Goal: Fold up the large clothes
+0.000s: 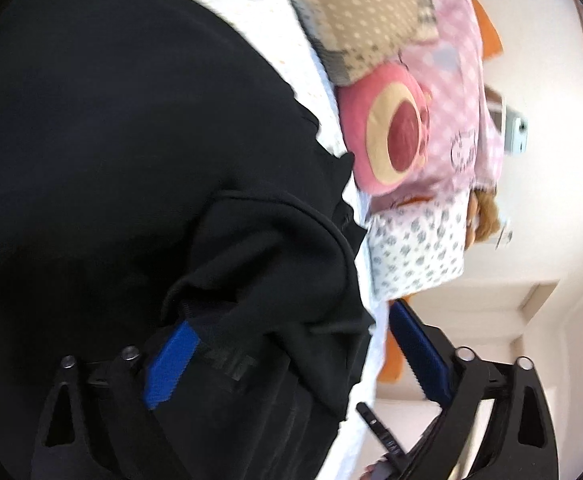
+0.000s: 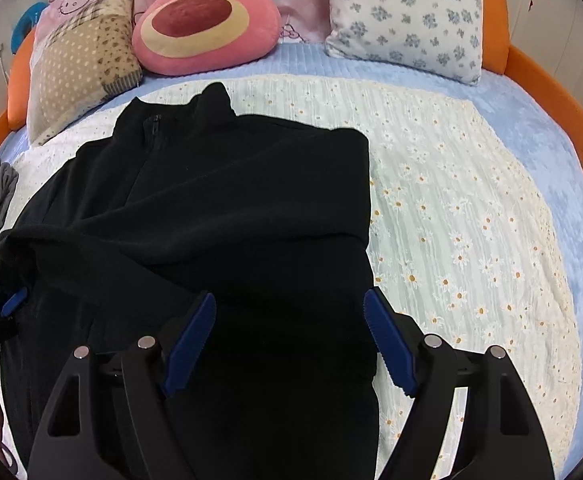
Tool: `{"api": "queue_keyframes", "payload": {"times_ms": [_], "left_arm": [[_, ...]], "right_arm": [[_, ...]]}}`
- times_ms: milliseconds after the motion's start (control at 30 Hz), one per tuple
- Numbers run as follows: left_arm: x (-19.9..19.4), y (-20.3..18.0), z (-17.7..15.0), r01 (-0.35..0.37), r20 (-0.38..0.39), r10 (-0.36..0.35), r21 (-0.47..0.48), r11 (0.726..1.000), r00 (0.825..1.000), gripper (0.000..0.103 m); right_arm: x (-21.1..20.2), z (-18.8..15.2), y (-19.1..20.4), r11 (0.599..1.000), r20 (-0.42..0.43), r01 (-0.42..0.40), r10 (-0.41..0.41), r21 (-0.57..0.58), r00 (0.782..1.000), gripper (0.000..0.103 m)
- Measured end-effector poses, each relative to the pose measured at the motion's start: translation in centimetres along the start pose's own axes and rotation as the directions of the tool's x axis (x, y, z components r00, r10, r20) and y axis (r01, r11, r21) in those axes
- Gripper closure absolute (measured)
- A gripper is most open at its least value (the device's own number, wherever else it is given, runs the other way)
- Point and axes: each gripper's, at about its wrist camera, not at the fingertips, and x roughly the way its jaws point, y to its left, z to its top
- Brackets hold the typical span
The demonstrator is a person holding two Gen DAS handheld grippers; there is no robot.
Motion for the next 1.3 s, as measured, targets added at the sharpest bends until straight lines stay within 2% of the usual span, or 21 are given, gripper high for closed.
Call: {"api": "queue_keyframes", "payload": {"times_ms": [133,200,233,333,433,500,600,633,700,733,767,800,833,900,967,1000,1033,1100,1167,1200,1300], "left_arm": [[-0.5,1.5,0.1,-0.001,0.012,0.001,-0.05,0.999,1.0,0.04],[-0.3,1.4,0.1,-0.04,0.002,0.04,-0.042,0.998,0.999,0.066],[-0.4,1.4,0.1,-0.043,0.0,0.043,-0.044,0.998,0.999,0.074],[-0.6,0.7,0.6,-0.09,0.002,0.09,-0.016,0.996,0.996,0.079],[-0.8,-2.5,1.4,-0.217,0.004,0.219,0.138,0.966,0.976,0.08],[-1.0,-5.6,2.0,-0.283,0.023,0.287,0.26,0.923,0.958,0.08],[-1.3,-10.9,3.1,-0.337,0.068,0.346,0.457,0.823,0.936,0.08],[-1.3,-13.0,3.2,-0.361,0.103,0.368,0.546,0.756,0.924,0.08],[-1.3,-15.9,2.7,-0.404,0.179,0.401,0.696,0.593,0.898,0.08],[-1.2,-16.1,2.7,-0.414,0.193,0.414,0.724,0.552,0.89,0.08],[-1.0,-15.9,2.9,-0.418,0.191,0.431,0.74,0.527,0.882,0.08],[-0.8,-15.0,3.4,-0.423,0.18,0.452,0.741,0.522,0.874,0.08],[-0.5,-14.2,3.7,-0.429,0.173,0.468,0.738,0.521,0.866,0.08],[0.1,-11.6,4.1,-0.442,0.156,0.506,0.735,0.514,0.848,0.079],[0.9,-8.0,4.7,-0.445,0.113,0.533,0.707,0.55,0.838,0.079],[1.1,-6.5,4.9,-0.443,0.1,0.534,0.693,0.568,0.84,0.076],[1.2,-5.6,5.0,-0.446,0.098,0.531,0.682,0.58,0.842,0.073],[0.6,-4.4,5.2,-0.413,0.082,0.48,0.647,0.641,0.873,0.064],[0.0,-4.4,5.0,-0.374,0.068,0.435,0.64,0.672,0.898,0.054],[-0.4,-4.7,4.6,-0.361,0.07,0.42,0.65,0.669,0.905,0.044],[-1.7,-6.3,3.4,-0.361,0.115,0.396,0.689,0.629,0.911,0.031]], "right_arm": [[0.0,-0.2,0.7,1.0,0.013,-0.01,0.01,-0.015,1.0,0.027],[0.1,-0.4,0.9,1.0,0.018,-0.019,0.019,-0.017,1.0,0.027],[0.1,-0.5,1.0,1.0,0.022,-0.023,0.024,-0.014,0.999,0.027],[-0.1,-0.9,0.8,0.999,0.034,-0.035,0.035,-0.002,0.999,0.027],[-0.9,-0.9,-0.3,0.999,0.063,-0.037,0.036,0.011,0.997,0.027],[-1.4,-0.5,-1.5,0.998,0.086,-0.041,0.038,0.039,0.996,0.027],[-1.7,0.0,-3.1,0.991,0.107,-0.091,0.08,0.094,0.991,0.027],[-1.7,0.2,-3.4,0.989,0.117,-0.102,0.09,0.108,0.989,0.033],[-1.3,0.4,-3.4,0.988,0.123,-0.105,0.09,0.115,0.988,0.043],[-0.8,0.4,-3.5,0.986,0.115,-0.11,0.095,0.129,0.989,0.05],[-0.2,0.3,-3.5,0.982,0.107,-0.12,0.105,0.145,0.989,0.056],[0.4,0.1,-3.5,0.979,0.102,-0.133,0.118,0.156,0.988,0.06],[1.2,-0.1,-3.4,0.977,0.087,-0.132,0.119,0.168,0.989,0.068],[2.6,-0.5,-2.9,0.977,0.062,-0.124,0.115,0.172,0.991,0.072],[3.7,-0.9,-2.1,0.987,0.037,-0.08,0.076,0.138,0.996,0.074],[4.1,-1.1,-1.8,0.992,0.024,-0.05,0.048,0.115,0.999,0.075],[4.6,-1.2,-1.5,0.996,0.005,-0.001,0.001,0.09,1.0,0.076],[5.1,-1.3,-1.1,0.997,-0.006,0.057,-0.057,0.05,0.998,0.076],[5.0,-1.2,-0.2,0.988,0.008,0.155,-0.155,-0.01,0.988,0.076],[4.9,-1.3,0.0,0.981,0.017,0.192,-0.192,-0.032,0.981,0.076],[4.2,-1.6,-0.2,0.955,0.055,0.292,-0.289,-0.059,0.956,0.076]]}}
